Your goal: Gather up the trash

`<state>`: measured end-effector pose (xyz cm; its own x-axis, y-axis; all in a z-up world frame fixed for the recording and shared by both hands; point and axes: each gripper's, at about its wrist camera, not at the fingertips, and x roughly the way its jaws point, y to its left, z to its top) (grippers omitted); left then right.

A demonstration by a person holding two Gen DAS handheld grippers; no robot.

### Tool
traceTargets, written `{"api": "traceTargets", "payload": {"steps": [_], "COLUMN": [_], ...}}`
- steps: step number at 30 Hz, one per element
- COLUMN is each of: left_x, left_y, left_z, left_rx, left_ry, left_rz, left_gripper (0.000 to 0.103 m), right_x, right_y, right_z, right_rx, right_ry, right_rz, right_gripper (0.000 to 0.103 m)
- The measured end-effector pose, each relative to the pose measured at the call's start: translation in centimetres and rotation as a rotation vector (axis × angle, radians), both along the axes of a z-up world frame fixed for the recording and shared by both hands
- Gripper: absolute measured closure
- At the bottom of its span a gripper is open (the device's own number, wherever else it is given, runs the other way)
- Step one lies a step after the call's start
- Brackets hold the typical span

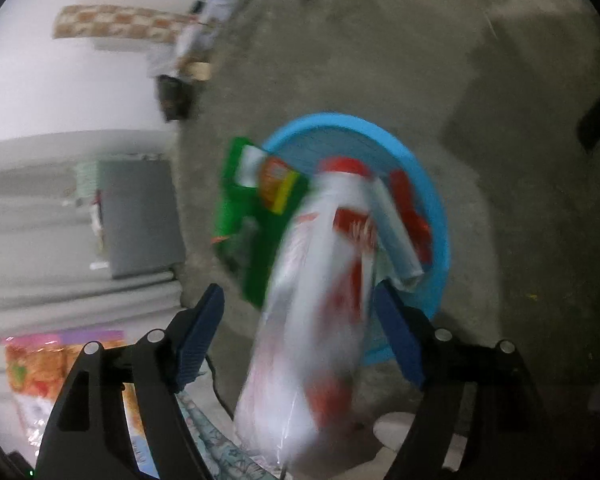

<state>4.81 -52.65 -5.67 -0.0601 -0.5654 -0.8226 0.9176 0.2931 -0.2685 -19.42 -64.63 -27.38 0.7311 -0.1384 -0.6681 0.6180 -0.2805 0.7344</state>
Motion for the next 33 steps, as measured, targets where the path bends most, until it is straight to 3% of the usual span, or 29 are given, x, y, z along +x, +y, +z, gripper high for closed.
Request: {"api": "traceTargets", "payload": {"steps": [4, 6, 11, 12, 15, 19, 23, 27, 30, 33], "left_x": [-1.4, -2.1, -3.0, -2.7, -0.8, 1.4, 1.2, 0.1, -0.7, -0.7], "left_y": [-1.6, -2.7, -6.4, -7.2, -9.7, -8.2, -6.0, -3.2, 0.1, 5.3], "left_z": [-0.4, -0.6, -3.0, -4.0, -8.7, -12.0, -9.1, -3.0, 2.0, 6.8], "left_rx": [-0.008, -0.004, 0.004, 0.015, 0.157, 0.281, 0.243, 0.149, 0.081, -0.002], "left_ry": [0.012, 0.024, 0.159, 0.18, 0.193, 0.157, 0.12, 0.059, 0.013, -0.027], "left_rz": [-0.045, -0.06, -0.063, -0.049, 0.077, 0.256, 0.221, 0.133, 0.085, 0.079], "left_gripper": [0.103, 0.103, 0.103, 0.099, 0.03, 0.029, 0.029, 0.028, 0.027, 0.022], "right_x": [-2.5, -4.1, -5.3, -5.3, -4.5, -3.3, -3.1, -3.4, -2.8, -1.3], "right_y": [1.5, 1.7, 1.1, 1.0, 1.1, 1.3, 1.3, 1.5, 1.2, 1.7], "right_z": [0.4, 0.7, 2.0, 2.0, 2.0, 0.9, -0.8, -1.5, 0.1, 3.8], "right_rx": [-0.051, -0.058, -0.079, -0.084, -0.089, -0.064, -0.047, -0.024, -0.069, -0.163], "right_ry": [-0.011, -0.026, -0.084, -0.093, -0.106, -0.092, -0.049, -0.043, -0.028, 0.005], "right_rz": [-0.034, -0.103, -0.122, -0.115, -0.091, -0.051, -0.032, -0.049, -0.029, 0.015], "right_gripper": [0.028, 0.028, 0.028, 0.028, 0.028, 0.028, 0.028, 0.028, 0.028, 0.028]}}
